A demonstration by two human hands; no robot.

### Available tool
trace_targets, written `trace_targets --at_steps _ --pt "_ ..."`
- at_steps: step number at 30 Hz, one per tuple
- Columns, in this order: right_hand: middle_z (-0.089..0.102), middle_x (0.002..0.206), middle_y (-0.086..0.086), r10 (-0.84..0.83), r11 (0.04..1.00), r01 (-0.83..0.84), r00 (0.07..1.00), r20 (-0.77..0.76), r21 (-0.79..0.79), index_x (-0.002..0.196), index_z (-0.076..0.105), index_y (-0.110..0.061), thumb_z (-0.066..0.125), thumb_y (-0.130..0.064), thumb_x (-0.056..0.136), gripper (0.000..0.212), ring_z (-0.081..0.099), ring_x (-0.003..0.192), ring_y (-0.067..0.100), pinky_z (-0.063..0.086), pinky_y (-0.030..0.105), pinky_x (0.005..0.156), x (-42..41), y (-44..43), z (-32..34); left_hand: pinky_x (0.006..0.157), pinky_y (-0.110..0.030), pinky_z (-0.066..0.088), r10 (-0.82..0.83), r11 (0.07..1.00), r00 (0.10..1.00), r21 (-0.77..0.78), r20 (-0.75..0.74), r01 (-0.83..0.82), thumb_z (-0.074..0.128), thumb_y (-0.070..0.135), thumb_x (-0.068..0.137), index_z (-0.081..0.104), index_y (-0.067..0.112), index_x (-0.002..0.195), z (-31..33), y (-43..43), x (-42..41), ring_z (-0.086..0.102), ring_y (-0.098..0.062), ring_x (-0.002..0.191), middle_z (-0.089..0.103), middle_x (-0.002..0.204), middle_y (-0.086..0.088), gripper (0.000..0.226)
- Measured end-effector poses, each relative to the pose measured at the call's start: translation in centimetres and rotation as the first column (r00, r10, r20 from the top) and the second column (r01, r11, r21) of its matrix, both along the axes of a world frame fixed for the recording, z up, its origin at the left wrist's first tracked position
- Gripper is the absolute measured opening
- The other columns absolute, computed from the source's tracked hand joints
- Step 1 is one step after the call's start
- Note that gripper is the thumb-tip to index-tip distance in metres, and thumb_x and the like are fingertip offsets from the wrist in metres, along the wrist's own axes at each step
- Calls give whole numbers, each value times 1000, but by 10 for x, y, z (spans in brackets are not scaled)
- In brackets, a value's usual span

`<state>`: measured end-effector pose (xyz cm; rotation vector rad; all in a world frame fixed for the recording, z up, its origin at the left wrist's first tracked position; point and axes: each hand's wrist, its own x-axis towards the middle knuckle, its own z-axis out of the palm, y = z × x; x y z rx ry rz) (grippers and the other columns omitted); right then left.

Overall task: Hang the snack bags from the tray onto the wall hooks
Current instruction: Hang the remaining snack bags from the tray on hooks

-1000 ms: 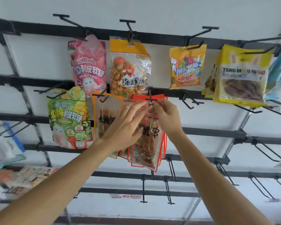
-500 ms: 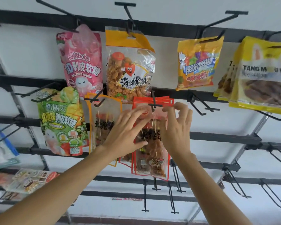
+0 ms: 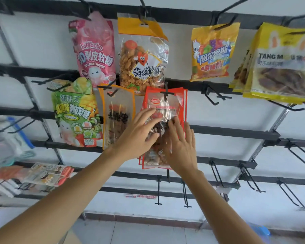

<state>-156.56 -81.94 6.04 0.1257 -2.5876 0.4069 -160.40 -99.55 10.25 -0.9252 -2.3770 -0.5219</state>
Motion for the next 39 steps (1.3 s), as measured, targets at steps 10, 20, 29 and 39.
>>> trace_targets --at_steps 10,20,29,39 --pt "17 166 -1 348 934 -346 835 427 -83 156 26 -27 52 -38 99 64 16 151 28 21 45 120 78 -50 -29 120 -51 8 416 851 881 -437 224 -290 51 36 98 23 31 154 -62 -107 116 7 -29 150 7 165 -4 63" --pt "3 168 5 477 833 -553 697 535 -22 157 19 -32 38 -64 97 70 8 152 33 13 52 122 111 -203 -45 119 -52 8 740 666 552 -528 383 -527 49 41 96 20 35 155 -85 -216 206 10 -25 150 9 164 2 65" --pt "4 168 1 521 765 -637 524 673 -96 155 28 -32 41 -64 97 68 13 151 31 22 52 119 102 -326 -95 120 -56 4 779 614 314 -560 542 -557 39 45 100 17 43 153 -134 -332 239 3 -28 152 -3 166 1 58" --pt "28 161 2 461 795 -585 410 787 -161 155 27 -28 48 -47 100 62 22 147 30 29 49 115 80 -425 -157 122 -50 3 729 671 288 -565 621 -481 43 39 101 20 37 154 -204 -443 221 5 -25 152 6 166 0 58"
